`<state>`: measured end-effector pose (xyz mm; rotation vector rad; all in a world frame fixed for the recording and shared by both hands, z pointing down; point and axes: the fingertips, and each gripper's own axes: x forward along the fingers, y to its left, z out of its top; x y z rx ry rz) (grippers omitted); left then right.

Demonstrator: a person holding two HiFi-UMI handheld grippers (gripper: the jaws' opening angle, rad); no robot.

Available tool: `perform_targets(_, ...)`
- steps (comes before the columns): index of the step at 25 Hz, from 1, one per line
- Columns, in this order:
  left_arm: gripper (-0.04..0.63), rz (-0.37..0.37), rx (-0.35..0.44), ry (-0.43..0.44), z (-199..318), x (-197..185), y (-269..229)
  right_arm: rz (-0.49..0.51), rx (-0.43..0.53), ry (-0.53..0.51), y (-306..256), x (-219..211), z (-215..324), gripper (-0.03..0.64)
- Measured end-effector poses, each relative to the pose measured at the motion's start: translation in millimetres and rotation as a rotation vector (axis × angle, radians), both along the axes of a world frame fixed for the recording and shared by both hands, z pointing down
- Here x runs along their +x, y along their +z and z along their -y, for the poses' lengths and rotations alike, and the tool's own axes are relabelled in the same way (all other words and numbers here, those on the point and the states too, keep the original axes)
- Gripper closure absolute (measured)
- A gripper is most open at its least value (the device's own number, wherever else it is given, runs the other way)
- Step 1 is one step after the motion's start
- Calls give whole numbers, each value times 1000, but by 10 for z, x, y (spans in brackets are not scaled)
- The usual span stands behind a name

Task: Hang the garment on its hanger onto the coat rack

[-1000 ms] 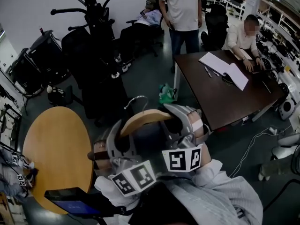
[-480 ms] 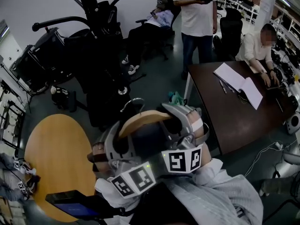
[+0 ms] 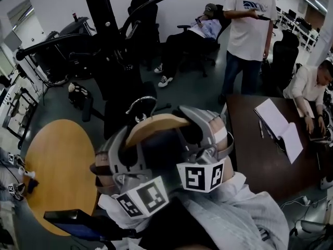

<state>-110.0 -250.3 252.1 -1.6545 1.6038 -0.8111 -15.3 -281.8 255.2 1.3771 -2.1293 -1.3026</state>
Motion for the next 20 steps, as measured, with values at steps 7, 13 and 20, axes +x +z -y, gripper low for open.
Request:
perform_targets(7,548,-18,2,-46,448,8,-102,-2,16,-49,-129,0,494,540)
perform_targets(13,548,-30,9,-58,723,-14,-95,-6,22,-64,-136,-24,778,535)
perform_targets(20,548,-42,0,-74,1013,-223,-86,-14,-2,-93,-133,-241,1083,532)
